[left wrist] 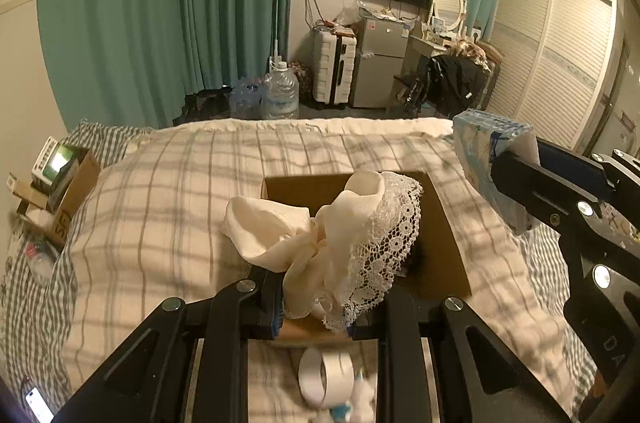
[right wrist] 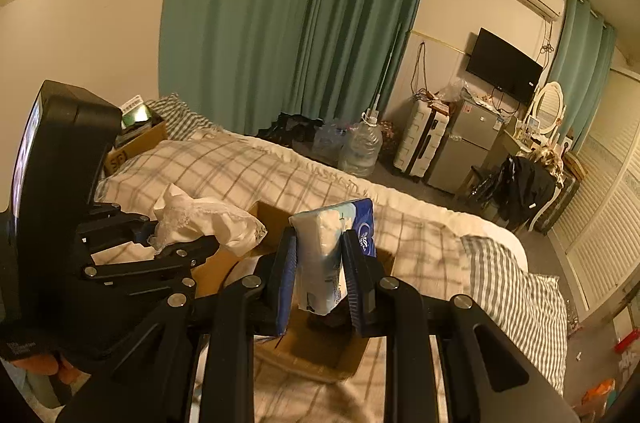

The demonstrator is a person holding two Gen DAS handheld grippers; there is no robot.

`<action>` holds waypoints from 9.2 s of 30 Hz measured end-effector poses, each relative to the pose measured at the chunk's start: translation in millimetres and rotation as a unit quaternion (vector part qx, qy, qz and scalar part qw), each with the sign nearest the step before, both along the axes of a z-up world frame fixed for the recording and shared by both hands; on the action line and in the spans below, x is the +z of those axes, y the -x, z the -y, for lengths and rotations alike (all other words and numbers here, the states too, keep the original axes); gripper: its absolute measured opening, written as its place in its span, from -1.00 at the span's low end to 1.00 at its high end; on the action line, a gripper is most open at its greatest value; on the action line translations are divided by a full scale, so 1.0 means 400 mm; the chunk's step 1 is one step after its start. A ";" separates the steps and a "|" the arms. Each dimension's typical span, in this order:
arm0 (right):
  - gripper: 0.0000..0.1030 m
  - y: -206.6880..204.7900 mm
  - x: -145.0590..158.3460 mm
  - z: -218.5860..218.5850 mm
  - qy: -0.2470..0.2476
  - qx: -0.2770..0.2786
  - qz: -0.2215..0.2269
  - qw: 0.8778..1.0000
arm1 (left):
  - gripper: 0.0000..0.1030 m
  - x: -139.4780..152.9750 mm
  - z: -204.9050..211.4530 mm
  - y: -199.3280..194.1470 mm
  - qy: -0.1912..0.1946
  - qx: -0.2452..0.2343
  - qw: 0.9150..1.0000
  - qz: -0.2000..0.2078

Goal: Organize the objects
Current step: 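Carry the lace cloth and tissue pack into the box and open both tools, then move both tools back from the box toward the remaining items, then grasp the white plastic tube with the left tool while the right tool grasps the light blue case, then carry the tube and light blue case into the box and open both tools, then move both tools back toward the bunny figurine and tape roll, then grasp the white bunny figurine with the right tool while the left tool grasps the white tape roll, then carry the bunny and tape roll into the box and open both tools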

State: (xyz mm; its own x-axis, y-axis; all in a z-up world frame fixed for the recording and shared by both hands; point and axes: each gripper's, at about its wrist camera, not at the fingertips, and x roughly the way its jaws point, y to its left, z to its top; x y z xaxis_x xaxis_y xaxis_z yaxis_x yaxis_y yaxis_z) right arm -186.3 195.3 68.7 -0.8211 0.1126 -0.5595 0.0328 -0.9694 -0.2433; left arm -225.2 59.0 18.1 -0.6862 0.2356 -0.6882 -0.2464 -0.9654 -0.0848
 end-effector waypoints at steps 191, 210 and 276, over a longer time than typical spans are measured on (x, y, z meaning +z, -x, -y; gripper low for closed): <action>0.51 -0.198 -0.053 -0.020 0.025 -0.043 0.038 0.998 | 0.89 -0.038 0.133 -0.227 0.040 0.029 0.998 -0.036; 0.51 -0.129 -0.547 0.075 0.059 -0.043 0.211 0.975 | 0.89 -0.317 0.176 -0.254 0.072 0.077 0.993 0.051; -0.13 -0.173 -0.021 -0.080 0.032 -0.031 0.032 0.998 | -0.45 -0.006 -0.077 -0.165 0.039 -0.118 0.992 -0.011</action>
State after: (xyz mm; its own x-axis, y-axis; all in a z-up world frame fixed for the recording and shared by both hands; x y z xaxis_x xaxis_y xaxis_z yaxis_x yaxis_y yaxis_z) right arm -116.9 227.5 60.5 -0.7760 0.1237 -0.6185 -0.0137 -0.9837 -0.1795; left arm -159.1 89.7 15.8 -0.6328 0.3387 -0.6964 -0.4677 -0.8839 -0.0049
